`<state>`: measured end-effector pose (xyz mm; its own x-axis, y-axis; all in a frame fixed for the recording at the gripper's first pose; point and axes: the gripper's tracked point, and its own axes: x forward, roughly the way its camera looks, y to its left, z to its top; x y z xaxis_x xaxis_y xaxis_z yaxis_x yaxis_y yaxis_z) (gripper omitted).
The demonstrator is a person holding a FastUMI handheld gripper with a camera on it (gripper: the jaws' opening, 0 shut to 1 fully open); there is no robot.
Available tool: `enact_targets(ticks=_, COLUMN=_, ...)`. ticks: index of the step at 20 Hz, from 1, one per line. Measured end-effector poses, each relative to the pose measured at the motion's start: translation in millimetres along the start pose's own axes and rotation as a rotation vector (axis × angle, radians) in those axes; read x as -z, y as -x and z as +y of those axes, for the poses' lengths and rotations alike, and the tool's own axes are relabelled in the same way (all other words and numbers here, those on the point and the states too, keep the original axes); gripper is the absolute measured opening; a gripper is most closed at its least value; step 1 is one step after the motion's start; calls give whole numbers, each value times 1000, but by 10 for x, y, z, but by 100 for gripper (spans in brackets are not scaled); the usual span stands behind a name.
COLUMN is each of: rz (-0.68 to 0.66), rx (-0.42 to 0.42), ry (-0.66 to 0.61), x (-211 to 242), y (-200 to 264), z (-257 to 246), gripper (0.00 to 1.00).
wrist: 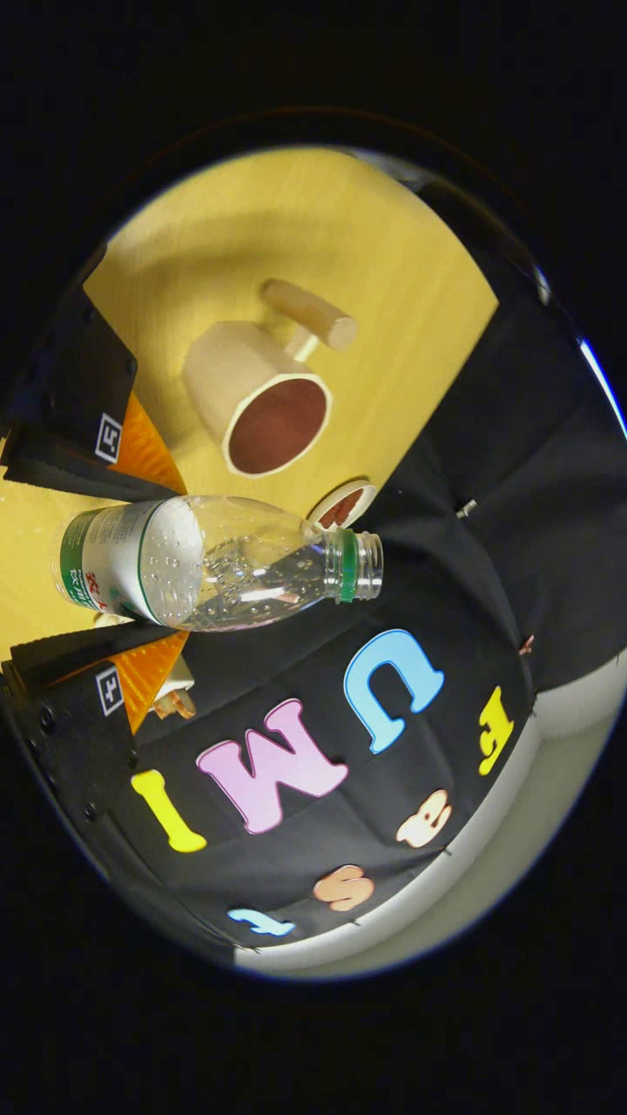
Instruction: Take the bottle from table, then pour the juice into the cup, finally place the bottle on the coaster
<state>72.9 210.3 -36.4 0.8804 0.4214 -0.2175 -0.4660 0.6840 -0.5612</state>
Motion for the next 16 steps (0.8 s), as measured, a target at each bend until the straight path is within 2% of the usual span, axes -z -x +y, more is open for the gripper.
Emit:
enact_targets(ticks=4, rz=-38, rx=-13, ry=-341, x=-95, y=-14, z=-123, gripper=69)
enact_targets(ticks=9, rz=-122, rx=11, ry=-648, x=-249, y=-55, z=-519, gripper=69)
enact_targets(ticks=12, rz=-168, rx=24, ry=-758, x=-285, y=-188, z=-690, gripper=69)
enact_targets(ticks=16, rz=-202, rx=73, ry=-840, x=-151, y=-471, z=-930, gripper=71)
